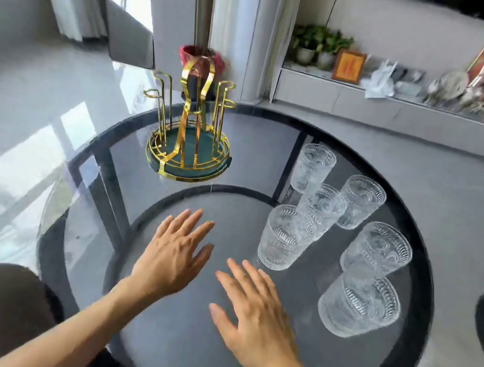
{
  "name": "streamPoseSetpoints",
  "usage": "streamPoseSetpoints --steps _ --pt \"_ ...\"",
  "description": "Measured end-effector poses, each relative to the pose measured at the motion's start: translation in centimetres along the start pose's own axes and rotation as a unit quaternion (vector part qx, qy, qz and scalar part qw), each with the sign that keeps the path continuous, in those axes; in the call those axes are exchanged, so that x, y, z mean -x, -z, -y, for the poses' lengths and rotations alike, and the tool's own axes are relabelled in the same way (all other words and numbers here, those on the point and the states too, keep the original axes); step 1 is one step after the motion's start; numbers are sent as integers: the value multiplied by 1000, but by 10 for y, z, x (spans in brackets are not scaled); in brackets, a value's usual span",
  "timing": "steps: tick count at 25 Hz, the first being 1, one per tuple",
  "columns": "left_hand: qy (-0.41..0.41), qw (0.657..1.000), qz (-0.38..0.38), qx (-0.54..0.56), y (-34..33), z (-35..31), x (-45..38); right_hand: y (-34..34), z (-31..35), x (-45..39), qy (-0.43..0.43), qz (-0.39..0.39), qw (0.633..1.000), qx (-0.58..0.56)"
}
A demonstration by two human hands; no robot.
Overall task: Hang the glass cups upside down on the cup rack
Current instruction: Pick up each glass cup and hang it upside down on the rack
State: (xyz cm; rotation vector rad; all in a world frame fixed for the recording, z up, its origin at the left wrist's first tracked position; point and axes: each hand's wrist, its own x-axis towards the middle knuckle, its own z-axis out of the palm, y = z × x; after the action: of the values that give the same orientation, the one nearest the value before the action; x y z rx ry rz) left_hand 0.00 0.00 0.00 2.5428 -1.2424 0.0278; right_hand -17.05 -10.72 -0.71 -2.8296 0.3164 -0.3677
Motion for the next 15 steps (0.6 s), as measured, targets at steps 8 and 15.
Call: streamPoseSetpoints --steps 8,15 --pt "-1 942 -33 333 30 -85 -23 21 -8 8 -157 -138 938 -277" --pt "39 937 -65 341 20 -129 -53 27 -1 -3 -351 -272 670 -595"
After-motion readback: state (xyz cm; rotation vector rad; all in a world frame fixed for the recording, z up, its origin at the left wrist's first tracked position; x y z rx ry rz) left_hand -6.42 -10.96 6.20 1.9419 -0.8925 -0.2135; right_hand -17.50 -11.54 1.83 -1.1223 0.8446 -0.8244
